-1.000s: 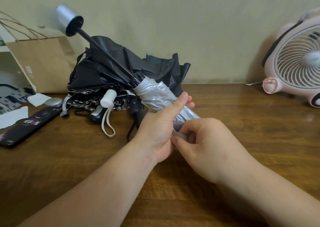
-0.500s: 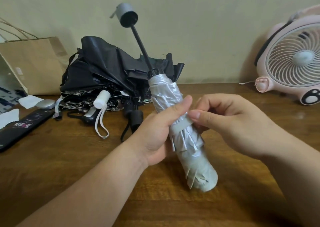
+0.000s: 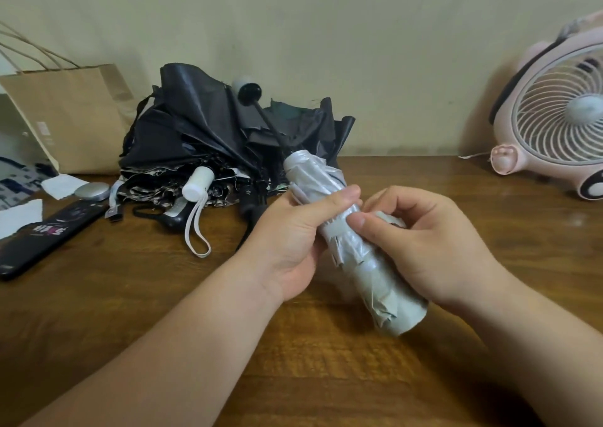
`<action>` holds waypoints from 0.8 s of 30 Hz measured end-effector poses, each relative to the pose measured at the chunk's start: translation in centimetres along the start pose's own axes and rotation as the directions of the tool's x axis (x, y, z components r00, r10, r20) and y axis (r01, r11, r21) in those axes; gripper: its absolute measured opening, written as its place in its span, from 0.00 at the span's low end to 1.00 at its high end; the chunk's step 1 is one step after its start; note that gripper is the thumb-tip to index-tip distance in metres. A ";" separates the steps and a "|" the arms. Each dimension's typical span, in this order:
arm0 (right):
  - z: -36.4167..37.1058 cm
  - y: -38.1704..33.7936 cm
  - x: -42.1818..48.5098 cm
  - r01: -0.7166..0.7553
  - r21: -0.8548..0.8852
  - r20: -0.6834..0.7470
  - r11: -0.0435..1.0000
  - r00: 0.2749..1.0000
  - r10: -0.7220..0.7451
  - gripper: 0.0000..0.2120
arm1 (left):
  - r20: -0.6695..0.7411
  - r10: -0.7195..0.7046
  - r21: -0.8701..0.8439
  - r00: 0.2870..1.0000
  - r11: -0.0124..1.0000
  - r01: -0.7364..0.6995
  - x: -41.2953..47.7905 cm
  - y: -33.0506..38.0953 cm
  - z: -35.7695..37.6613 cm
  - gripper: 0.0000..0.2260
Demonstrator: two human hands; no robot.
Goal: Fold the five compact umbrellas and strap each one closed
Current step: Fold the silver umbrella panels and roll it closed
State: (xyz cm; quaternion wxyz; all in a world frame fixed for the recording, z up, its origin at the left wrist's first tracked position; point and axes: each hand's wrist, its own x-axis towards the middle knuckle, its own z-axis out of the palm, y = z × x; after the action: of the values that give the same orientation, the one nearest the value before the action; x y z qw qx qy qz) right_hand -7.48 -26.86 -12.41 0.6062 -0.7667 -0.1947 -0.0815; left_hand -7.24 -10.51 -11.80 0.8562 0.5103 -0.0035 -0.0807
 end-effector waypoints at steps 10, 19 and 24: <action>1.6 -0.2 -1.2 0.410 -0.454 0.037 0.791 0.896 -0.443 0.10 | -0.101 -0.067 -0.131 0.993 0.990 0.054 -0.2 -0.6 0.5 0.16; 0.2 -1.6 -1.2 0.340 -0.190 0.022 0.921 0.939 -0.342 0.08 | 0.233 0.108 -0.307 0.966 0.951 -0.032 -0.5 0.0 0.3 0.08; -0.5 -2.0 -1.1 0.514 -0.273 0.182 0.813 0.858 -0.481 0.05 | 0.157 0.275 -0.311 0.949 0.926 -0.217 -0.8 0.2 0.6 0.06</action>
State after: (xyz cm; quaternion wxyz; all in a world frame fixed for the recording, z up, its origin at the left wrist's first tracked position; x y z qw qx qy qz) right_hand -9.25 -27.23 -10.89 0.4239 -0.7780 -0.4043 -0.2269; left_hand -8.05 -10.80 -11.26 0.9202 0.3645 -0.1409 -0.0223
